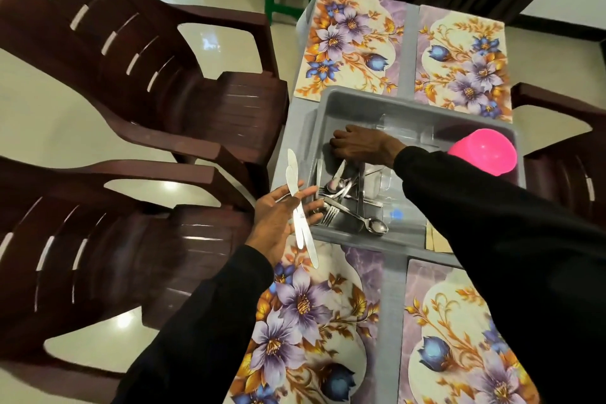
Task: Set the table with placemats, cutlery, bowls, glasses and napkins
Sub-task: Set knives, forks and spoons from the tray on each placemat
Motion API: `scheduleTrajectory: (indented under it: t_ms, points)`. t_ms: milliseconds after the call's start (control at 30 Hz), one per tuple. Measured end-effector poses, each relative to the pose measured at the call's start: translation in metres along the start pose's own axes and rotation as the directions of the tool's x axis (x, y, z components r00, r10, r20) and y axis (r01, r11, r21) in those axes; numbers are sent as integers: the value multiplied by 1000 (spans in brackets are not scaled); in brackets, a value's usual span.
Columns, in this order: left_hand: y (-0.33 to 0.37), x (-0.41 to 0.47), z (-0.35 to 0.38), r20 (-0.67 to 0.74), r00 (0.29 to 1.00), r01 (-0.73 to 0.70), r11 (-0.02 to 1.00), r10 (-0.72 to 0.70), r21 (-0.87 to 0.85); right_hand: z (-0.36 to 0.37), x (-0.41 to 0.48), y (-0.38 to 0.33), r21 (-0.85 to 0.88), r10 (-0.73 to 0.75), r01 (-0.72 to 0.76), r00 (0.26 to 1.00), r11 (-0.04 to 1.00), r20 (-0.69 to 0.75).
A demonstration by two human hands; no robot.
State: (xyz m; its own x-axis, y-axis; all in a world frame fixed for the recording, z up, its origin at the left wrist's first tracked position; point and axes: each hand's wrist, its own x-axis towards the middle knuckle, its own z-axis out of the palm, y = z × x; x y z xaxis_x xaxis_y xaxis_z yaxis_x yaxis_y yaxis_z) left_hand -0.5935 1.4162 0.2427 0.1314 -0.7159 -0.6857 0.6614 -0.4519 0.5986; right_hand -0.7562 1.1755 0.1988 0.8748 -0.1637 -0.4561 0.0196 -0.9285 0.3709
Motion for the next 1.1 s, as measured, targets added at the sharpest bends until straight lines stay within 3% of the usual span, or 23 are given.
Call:
scheduleTrajectory:
  t_ms: [67, 233, 300, 367, 400, 467, 500, 600, 700, 800, 933, 1100]
  points:
    - [0, -1, 0, 2, 1000, -7, 1000, 7, 4, -1, -2, 0, -24, 1, -2, 1000, 1000, -27]
    - [0, -1, -1, 8, 999, -42, 999, 42, -19, -12, -13, 11, -13, 110, -118, 954, 993, -278]
    - [-1, -1, 2, 4, 999, -49, 998, 49, -46, -23, -24, 14, 84, 252, -237, 906, 968, -340]
    - [-3, -3, 5, 1, 999, -45, 996, 45, -71, -32, -36, 6, 331, 470, -363, 812, 871, -347]
    - [-3, -4, 7, 0, 999, -44, 996, 44, -82, -38, -44, -2, 516, 607, -408, 735, 753, -304]
    - [-5, -6, 12, -8, 999, -40, 994, 40, -103, -55, -60, -28, 855, 811, -387, 581, 346, -65]
    - [-6, -7, 14, -9, 999, -38, 993, 37, -111, -65, -66, -43, 933, 843, -331, 535, 139, 64]
    - [-13, -7, 21, 12, 1000, -27, 993, 28, -119, -90, -77, -97, 952, 837, -136, 455, -273, 305]
    - [-20, -6, 27, 10, 1000, -16, 997, 17, -79, -104, -74, -144, 881, 800, 8, 421, -474, 427]
    - [-29, -6, 28, 13, 999, -35, 999, 35, -28, -113, -65, -174, 879, 821, 17, 368, -476, 437]
    - [-39, -6, 20, 14, 1000, 22, 994, -21, -107, -124, -67, -195, 946, 884, -50, 342, -321, 319]
    - [-40, -15, -2, 1, 1000, 19, 988, -19, -151, -67, -78, -167, 922, 886, -358, 366, -147, 284]
